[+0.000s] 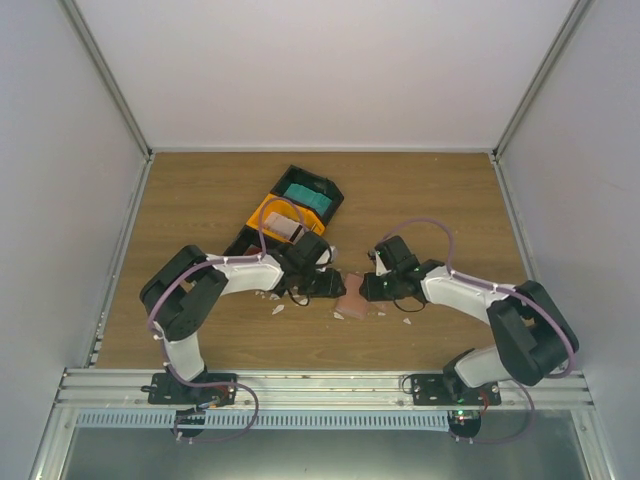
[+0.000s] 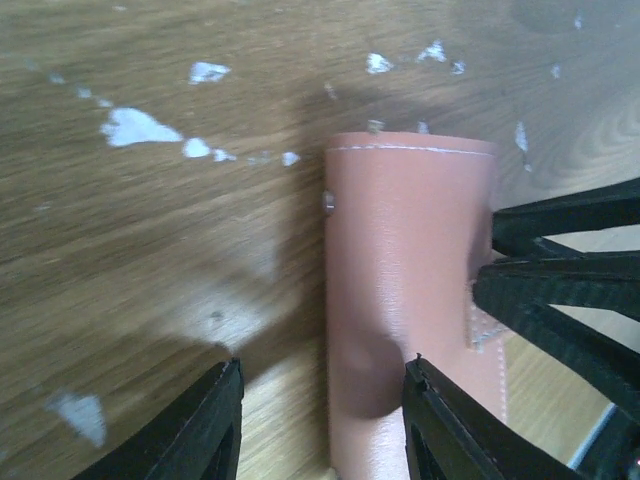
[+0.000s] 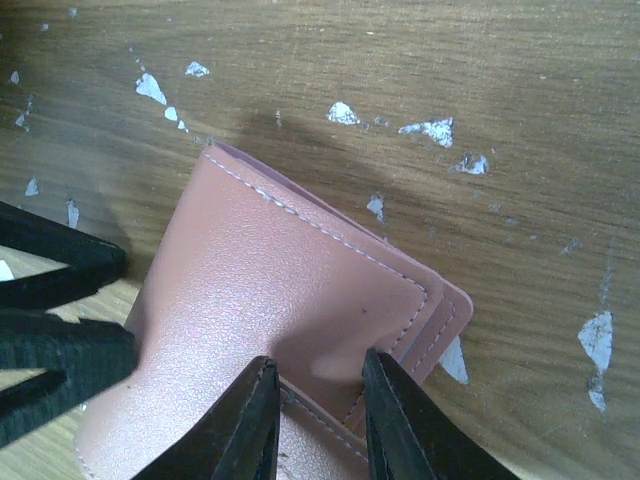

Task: Put the credit cards into the card holder
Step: Close the card holder at the center of the board.

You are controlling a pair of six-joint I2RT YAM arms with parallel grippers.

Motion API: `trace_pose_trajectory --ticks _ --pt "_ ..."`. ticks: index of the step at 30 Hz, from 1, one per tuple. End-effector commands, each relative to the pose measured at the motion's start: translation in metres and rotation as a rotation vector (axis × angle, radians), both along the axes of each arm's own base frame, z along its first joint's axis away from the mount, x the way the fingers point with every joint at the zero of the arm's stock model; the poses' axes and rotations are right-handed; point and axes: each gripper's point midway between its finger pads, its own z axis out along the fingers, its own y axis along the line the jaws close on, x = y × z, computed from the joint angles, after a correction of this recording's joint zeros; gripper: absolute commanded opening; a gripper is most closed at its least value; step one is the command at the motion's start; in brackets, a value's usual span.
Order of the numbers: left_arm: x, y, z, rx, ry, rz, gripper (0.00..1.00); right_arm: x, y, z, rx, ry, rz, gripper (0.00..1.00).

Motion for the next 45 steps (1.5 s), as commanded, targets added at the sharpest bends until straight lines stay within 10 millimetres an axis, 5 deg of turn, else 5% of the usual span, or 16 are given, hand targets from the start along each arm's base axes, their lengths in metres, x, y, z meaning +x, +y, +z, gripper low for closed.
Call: trace_pose_trajectory --ticks 1,14,21,24,28,35,45 --pt "-0.010 -0.009 -0.013 -0.053 0.079 -0.049 0.47 -0.011 -0.016 -0.023 -0.092 0.061 -0.030 0.25" --pt "-0.030 -0.034 -0.019 -0.225 0.245 -0.161 0.44 -0.017 -0.016 -0.029 0.063 0.082 -0.046 0.25" --pt "-0.024 -0.039 -0.004 -0.303 0.240 -0.163 0.36 -0.018 -0.016 -0.026 0.176 0.085 -0.045 0.25" --pt "-0.020 -0.042 0.002 -0.319 0.218 -0.162 0.28 -0.018 -0.012 -0.022 0.226 0.080 -0.033 0.24" --pt "-0.012 -0.044 0.005 -0.310 0.176 -0.159 0.03 -0.013 -0.010 -0.010 0.266 0.041 -0.032 0.25" --pt "0.004 -0.041 0.037 -0.278 0.003 -0.190 0.00 0.012 -0.021 0.052 0.329 -0.153 -0.098 0.29" --pt "0.039 -0.048 0.164 -0.233 -0.597 -0.252 0.00 0.035 -0.048 0.192 0.468 -0.459 -0.259 0.63"
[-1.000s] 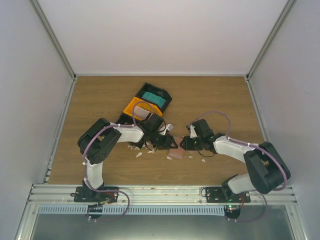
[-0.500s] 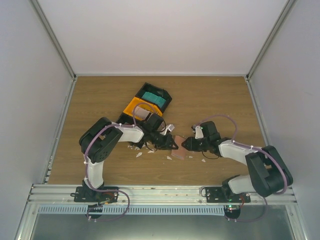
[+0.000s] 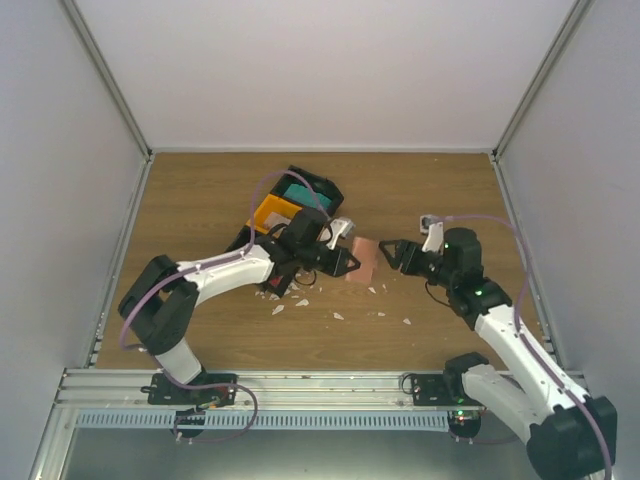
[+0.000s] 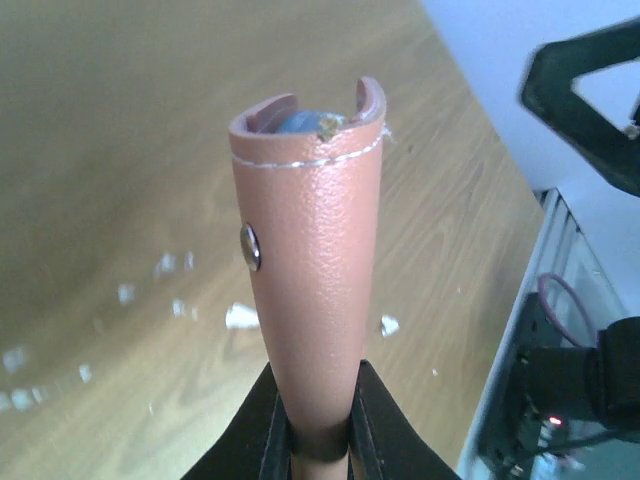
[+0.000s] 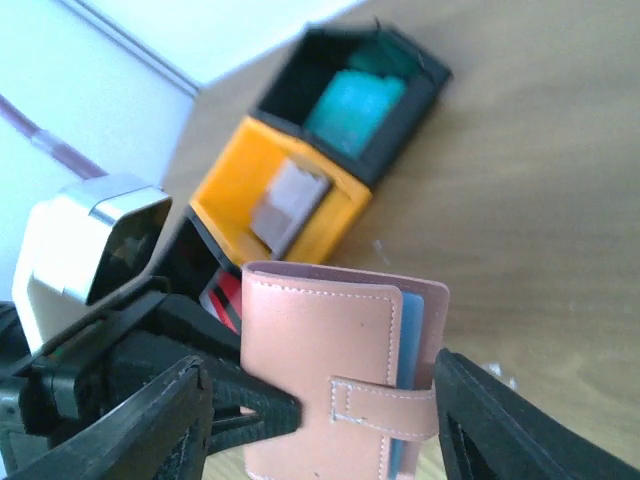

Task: Put the credit cards into the card holder
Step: Close the card holder at the center of the board.

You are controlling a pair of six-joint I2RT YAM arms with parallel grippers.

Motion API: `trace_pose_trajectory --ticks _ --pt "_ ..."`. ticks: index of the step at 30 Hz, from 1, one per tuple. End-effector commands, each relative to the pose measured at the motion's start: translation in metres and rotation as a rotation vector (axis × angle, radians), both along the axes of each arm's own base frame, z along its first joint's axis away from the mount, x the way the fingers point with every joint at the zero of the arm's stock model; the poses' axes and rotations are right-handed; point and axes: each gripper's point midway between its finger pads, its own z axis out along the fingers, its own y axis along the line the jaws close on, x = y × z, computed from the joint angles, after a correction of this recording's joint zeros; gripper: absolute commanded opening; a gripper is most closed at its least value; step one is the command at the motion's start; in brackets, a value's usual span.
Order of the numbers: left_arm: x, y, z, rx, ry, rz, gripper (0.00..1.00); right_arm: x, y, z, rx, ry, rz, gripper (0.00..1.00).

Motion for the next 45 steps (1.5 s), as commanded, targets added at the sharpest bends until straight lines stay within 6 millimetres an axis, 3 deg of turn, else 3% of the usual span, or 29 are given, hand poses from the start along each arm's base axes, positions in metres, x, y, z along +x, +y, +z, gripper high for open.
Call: trace_pose_trajectory --ticks 1,6,12,16,21,27,31,36,39,41,43,45 --pt "0.028 -0.011 0.083 -0.015 -0.431 0.028 0.00 0.006 -0.009 0.051 0.067 -0.042 -0.076 0.67" --pt "0.052 -0.004 0.154 -0.017 -0.830 0.092 0.00 0.002 -0.001 0.113 0.181 -0.081 -0.047 0.85" --pt "0.043 0.005 0.211 0.039 -1.397 0.072 0.00 -0.009 -0.007 0.165 0.336 -0.121 -0.098 0.92" --pt "0.038 0.010 0.234 0.149 -1.796 0.089 0.00 -0.004 -0.008 0.182 0.396 -0.081 -0.133 0.92" --pt "0.036 0.009 0.254 0.328 -2.145 0.108 0.00 0.000 0.001 0.190 0.438 -0.035 -0.103 0.91" --pt "0.033 0.005 0.264 0.434 -2.331 0.097 0.00 0.008 -0.006 0.169 0.409 0.035 -0.176 0.81" --pt "0.025 0.000 0.263 0.410 -2.372 0.060 0.00 0.012 0.007 0.168 0.422 0.051 -0.106 0.73" --pt "0.023 -0.003 0.258 0.411 -2.374 0.034 0.00 0.014 0.019 0.174 0.461 0.039 -0.030 0.50" --pt "0.022 -0.003 0.256 0.397 -2.360 0.039 0.02 0.012 0.022 0.170 0.485 0.049 -0.015 0.29" --pt "0.023 0.000 0.260 0.365 -2.328 0.080 0.13 0.012 0.023 0.171 0.498 0.039 -0.003 0.15" --pt "0.028 0.008 0.268 0.332 -2.258 0.164 0.59 0.011 0.023 0.179 0.514 -0.013 0.016 0.07" --pt "0.033 0.015 0.270 0.317 -2.188 0.212 0.94 0.012 0.021 0.189 0.513 -0.087 0.015 0.02"
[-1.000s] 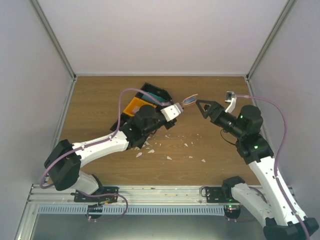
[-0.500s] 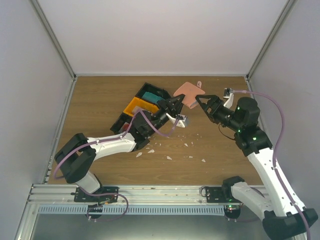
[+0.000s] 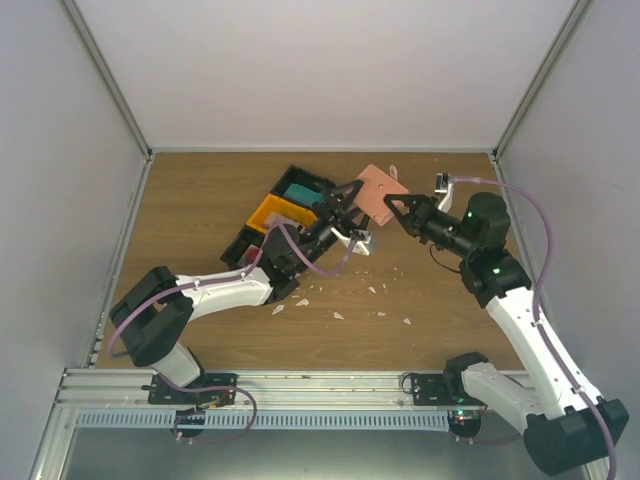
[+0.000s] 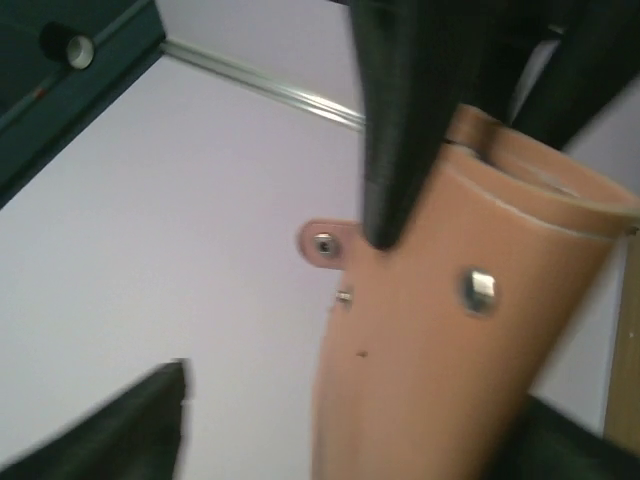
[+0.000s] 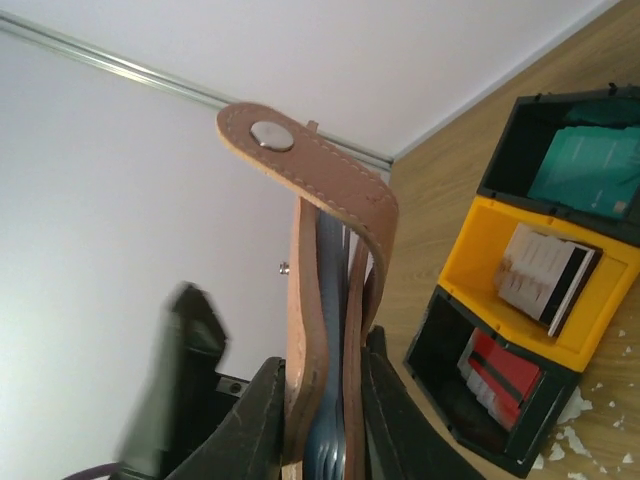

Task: Put the credit cards into the card holder
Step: Close the card holder at the center of the board.

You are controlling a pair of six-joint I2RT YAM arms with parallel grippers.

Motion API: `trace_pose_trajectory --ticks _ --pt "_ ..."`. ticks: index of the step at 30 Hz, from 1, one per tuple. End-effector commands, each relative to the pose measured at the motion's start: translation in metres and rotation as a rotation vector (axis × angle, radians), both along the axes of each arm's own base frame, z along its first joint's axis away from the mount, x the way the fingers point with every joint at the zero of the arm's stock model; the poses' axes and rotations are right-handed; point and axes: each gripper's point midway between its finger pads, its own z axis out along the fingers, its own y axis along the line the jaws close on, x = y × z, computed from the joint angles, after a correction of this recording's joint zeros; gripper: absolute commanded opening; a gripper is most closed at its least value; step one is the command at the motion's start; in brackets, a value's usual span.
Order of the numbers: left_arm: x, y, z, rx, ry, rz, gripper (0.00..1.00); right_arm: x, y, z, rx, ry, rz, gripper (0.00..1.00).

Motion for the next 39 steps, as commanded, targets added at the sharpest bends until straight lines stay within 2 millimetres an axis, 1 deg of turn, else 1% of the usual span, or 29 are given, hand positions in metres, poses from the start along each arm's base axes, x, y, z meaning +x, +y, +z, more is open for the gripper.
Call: trace_pose_trajectory --ticks 1,4,6,9,10,11,12,14,15,17,19,20,23,25,26,28,30,33,36,39 --pt "-0.008 0.020 0.045 -0.252 0.042 -0.004 0.98 -0.002 -0.004 0.025 0.009 -0.164 -0.012 0.01" --pt "-0.005 0.029 0.042 -0.360 0.204 -0.010 0.99 -0.001 -0.012 0.047 -0.018 -0.295 -0.067 0.01" --pt "-0.006 0.040 0.047 -0.502 0.367 -0.044 0.99 0.000 -0.016 0.054 -0.034 -0.348 -0.086 0.01" --pt "-0.013 0.050 0.053 -0.719 0.712 -0.164 0.99 0.000 -0.017 0.060 -0.037 -0.405 -0.095 0.01" --pt "-0.013 0.051 0.047 -0.785 0.859 -0.175 0.99 -0.001 -0.016 0.062 -0.032 -0.423 -0.091 0.01" --pt "-0.015 0.053 0.046 -0.859 0.989 -0.190 0.99 -0.002 -0.015 0.062 -0.028 -0.437 -0.082 0.01" --pt "-0.024 0.051 0.056 -0.907 1.125 -0.246 0.99 -0.004 -0.012 0.061 -0.023 -0.452 -0.062 0.01" --pt "-0.051 0.040 0.061 -0.898 1.298 -0.408 0.99 -0.009 -0.008 0.062 -0.006 -0.490 -0.023 0.00" --pt "-0.059 0.042 0.061 -0.945 1.361 -0.456 0.99 -0.012 -0.005 0.062 0.005 -0.509 0.001 0.00" --pt "-0.066 0.051 0.057 -1.070 1.475 -0.518 0.99 -0.019 -0.001 0.061 0.053 -0.537 0.036 0.01" --pt "-0.067 0.053 0.052 -1.137 1.552 -0.538 0.99 -0.025 0.001 0.057 0.105 -0.546 0.068 0.01" --pt "-0.071 0.049 0.051 -1.135 1.592 -0.571 0.99 -0.027 0.002 0.055 0.124 -0.544 0.082 0.01" --pt "-0.074 0.041 0.053 -1.152 1.661 -0.622 0.99 -0.028 0.007 0.050 0.144 -0.528 0.112 0.01" --pt "-0.073 0.036 0.049 -1.175 1.714 -0.641 0.99 -0.032 0.009 0.051 0.168 -0.533 0.134 0.01" --pt "-0.072 0.033 0.044 -1.188 1.742 -0.643 0.97 -0.034 0.010 0.051 0.178 -0.535 0.141 0.01" --pt "-0.067 0.029 0.034 -1.211 1.782 -0.627 0.91 -0.035 0.011 0.050 0.187 -0.531 0.150 0.00" --pt "-0.065 0.023 0.029 -1.214 1.806 -0.632 0.84 -0.036 0.013 0.049 0.186 -0.530 0.161 0.00" --pt "-0.066 0.015 0.037 -1.173 1.800 -0.704 0.69 -0.038 0.016 0.048 0.195 -0.531 0.184 0.00" --pt "-0.070 0.013 0.047 -1.155 1.779 -0.766 0.56 -0.044 0.019 0.048 0.211 -0.537 0.210 0.00" --pt "-0.070 0.017 0.051 -1.167 1.755 -0.794 0.51 -0.046 0.020 0.045 0.209 -0.532 0.218 0.01"
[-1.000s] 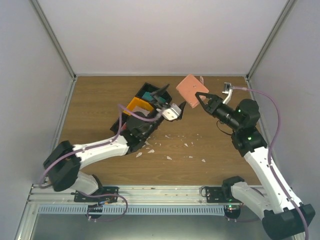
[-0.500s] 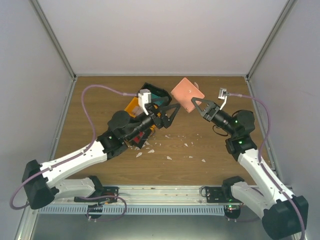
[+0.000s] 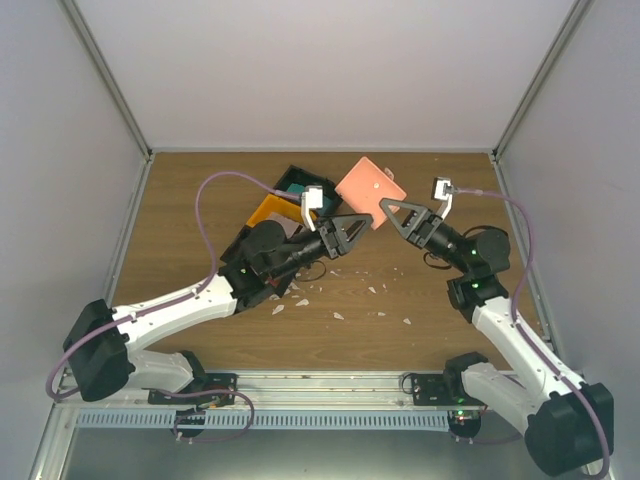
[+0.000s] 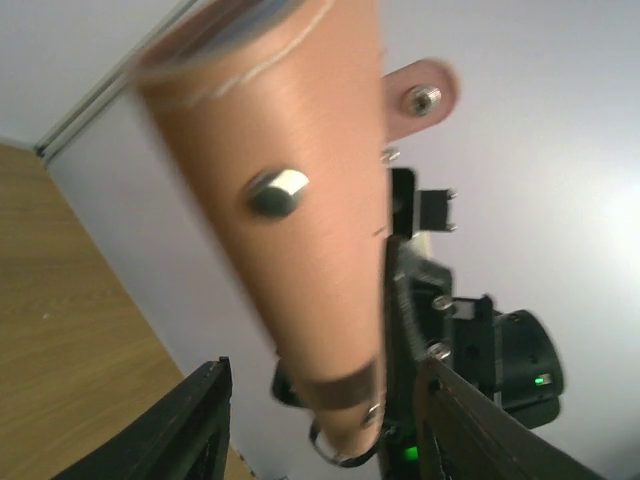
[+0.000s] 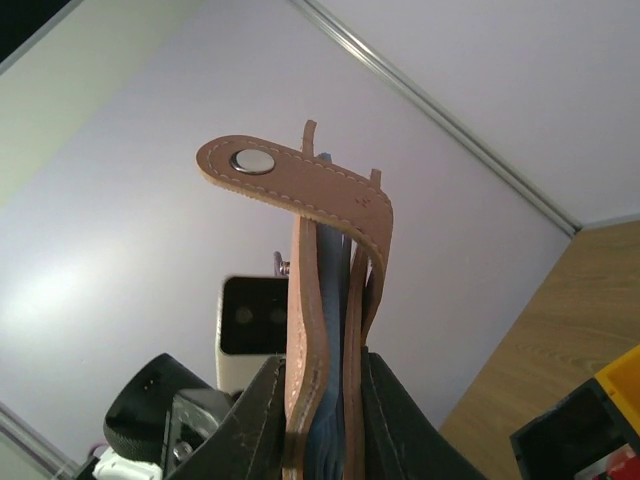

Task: Put the credit cards into the card holder
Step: Close the card holder at the center of the board.

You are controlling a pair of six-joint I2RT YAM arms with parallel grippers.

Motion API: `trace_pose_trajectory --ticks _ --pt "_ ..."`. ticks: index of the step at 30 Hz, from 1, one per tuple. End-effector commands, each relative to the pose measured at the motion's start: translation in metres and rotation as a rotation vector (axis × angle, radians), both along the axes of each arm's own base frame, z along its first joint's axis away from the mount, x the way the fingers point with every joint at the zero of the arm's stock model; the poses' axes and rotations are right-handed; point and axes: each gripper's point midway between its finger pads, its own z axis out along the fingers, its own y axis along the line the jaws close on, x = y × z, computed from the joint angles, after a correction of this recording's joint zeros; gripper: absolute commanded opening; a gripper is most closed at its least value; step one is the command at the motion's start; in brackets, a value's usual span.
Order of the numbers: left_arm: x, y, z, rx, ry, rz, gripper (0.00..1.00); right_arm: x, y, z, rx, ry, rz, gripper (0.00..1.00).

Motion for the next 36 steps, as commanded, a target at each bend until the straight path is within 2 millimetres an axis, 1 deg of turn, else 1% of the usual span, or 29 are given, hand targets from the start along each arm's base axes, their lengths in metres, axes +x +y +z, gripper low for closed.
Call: trace_pose_trajectory --ticks 1,3,4,6,8,9,10,11,12,13,15,17,18,19,20,21,22,25,28,30,33,36 --pt "-0.006 0.009 0.036 -0.135 -0.088 -0.013 0.50 -0.014 0.003 0.007 0.019 -0.055 0.042 0.00" --pt "-0.006 0.011 0.037 -0.151 -0.100 -0.010 0.49 -0.016 0.003 0.004 0.016 -0.049 0.047 0.01" --pt "-0.006 0.012 0.038 -0.156 -0.102 -0.011 0.45 -0.016 0.003 0.000 0.013 -0.038 0.049 0.01" --pt "-0.004 0.011 0.036 -0.154 -0.103 -0.009 0.36 -0.017 0.004 -0.005 0.005 -0.026 0.056 0.01" --pt "-0.001 0.011 0.032 -0.147 -0.100 -0.006 0.23 -0.018 0.005 -0.012 -0.005 -0.011 0.063 0.01" --pt "0.001 0.010 0.029 -0.139 -0.095 -0.006 0.16 -0.018 0.005 -0.016 -0.015 -0.004 0.062 0.03" --pt "0.003 0.010 0.025 -0.128 -0.087 -0.006 0.08 -0.018 0.005 -0.021 -0.030 0.003 0.057 0.09" --pt "0.005 0.009 0.018 -0.113 -0.074 -0.004 0.01 -0.016 0.005 -0.027 -0.050 0.008 0.044 0.17" --pt "0.007 0.009 0.010 -0.091 -0.057 -0.002 0.00 -0.015 0.004 -0.034 -0.078 0.014 0.026 0.24" --pt "0.010 0.010 0.001 -0.061 -0.044 -0.001 0.00 -0.011 0.002 -0.048 -0.127 0.041 -0.008 0.32" --pt "0.016 0.009 -0.025 0.016 0.008 -0.013 0.00 -0.005 -0.004 -0.066 -0.219 0.066 -0.085 0.47" --pt "0.018 0.007 -0.056 0.107 0.065 -0.047 0.00 0.001 -0.015 -0.082 -0.310 0.090 -0.176 0.60" --pt "0.018 0.006 -0.070 0.149 0.084 -0.066 0.00 0.002 -0.021 -0.091 -0.353 0.107 -0.213 0.65" --pt "0.017 0.003 -0.090 0.209 0.116 -0.096 0.00 0.003 -0.026 -0.098 -0.403 0.109 -0.245 0.69" --pt "0.016 0.000 -0.104 0.258 0.134 -0.125 0.00 0.003 -0.030 -0.110 -0.474 0.129 -0.265 0.71" --pt "0.011 -0.005 -0.120 0.308 0.150 -0.177 0.00 0.005 -0.037 -0.113 -0.543 0.140 -0.298 0.73" --pt "0.009 -0.010 -0.134 0.359 0.159 -0.219 0.00 0.006 -0.043 -0.123 -0.620 0.176 -0.322 0.75" --pt "0.001 -0.025 -0.171 0.454 0.203 -0.348 0.00 0.010 -0.065 -0.155 -0.829 0.286 -0.381 0.76" --pt "-0.005 -0.037 -0.198 0.505 0.238 -0.456 0.00 0.015 -0.082 -0.182 -0.976 0.395 -0.415 0.70" --pt "-0.006 -0.043 -0.214 0.533 0.266 -0.498 0.00 0.015 -0.086 -0.197 -1.027 0.444 -0.406 0.65" --pt "-0.005 -0.047 -0.237 0.558 0.309 -0.527 0.00 0.011 -0.085 -0.219 -1.053 0.516 -0.370 0.56" --pt "-0.006 -0.049 -0.261 0.579 0.365 -0.559 0.00 0.006 -0.087 -0.241 -1.075 0.577 -0.352 0.53"
